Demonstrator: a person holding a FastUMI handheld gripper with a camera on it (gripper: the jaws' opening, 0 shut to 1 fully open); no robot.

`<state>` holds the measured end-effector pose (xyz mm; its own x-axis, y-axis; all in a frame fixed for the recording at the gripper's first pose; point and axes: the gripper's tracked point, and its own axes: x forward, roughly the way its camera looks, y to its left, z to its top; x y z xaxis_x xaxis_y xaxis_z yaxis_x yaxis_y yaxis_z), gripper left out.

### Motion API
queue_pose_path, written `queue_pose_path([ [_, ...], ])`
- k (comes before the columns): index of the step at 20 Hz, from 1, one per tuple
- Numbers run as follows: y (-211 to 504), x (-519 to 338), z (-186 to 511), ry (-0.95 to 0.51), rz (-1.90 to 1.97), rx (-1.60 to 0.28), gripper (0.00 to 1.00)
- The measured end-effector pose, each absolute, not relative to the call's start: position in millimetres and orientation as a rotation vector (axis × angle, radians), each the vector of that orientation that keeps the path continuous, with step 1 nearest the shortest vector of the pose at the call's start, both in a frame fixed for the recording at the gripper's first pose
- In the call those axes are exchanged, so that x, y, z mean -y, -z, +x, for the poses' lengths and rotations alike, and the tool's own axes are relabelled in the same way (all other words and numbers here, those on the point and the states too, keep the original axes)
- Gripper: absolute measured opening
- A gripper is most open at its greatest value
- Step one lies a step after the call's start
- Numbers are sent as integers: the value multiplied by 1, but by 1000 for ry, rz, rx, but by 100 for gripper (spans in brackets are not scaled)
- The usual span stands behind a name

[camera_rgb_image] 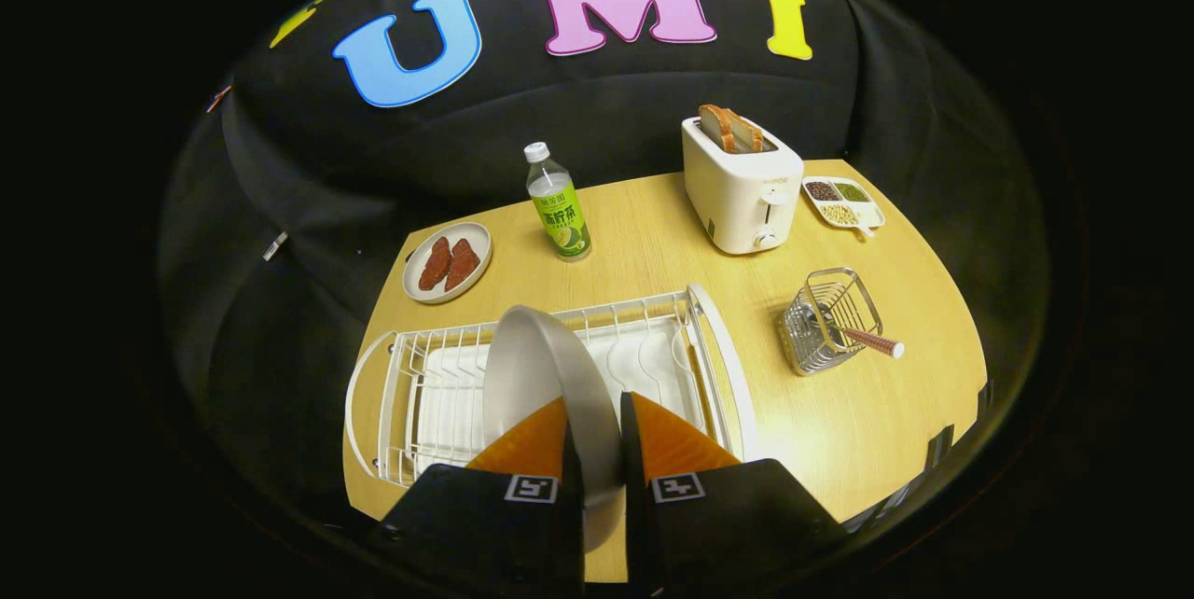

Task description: Take the plate from the dish rack, then take the spoon from the basket and place it into the plate.

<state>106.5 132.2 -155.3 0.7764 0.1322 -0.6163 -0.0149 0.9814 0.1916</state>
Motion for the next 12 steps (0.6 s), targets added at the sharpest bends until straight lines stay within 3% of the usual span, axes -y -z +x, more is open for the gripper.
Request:
queue_pose_path([
  [3,132,-123,85,-164,241,-655,22],
  [12,107,-12,15,-215,265,-612,21],
])
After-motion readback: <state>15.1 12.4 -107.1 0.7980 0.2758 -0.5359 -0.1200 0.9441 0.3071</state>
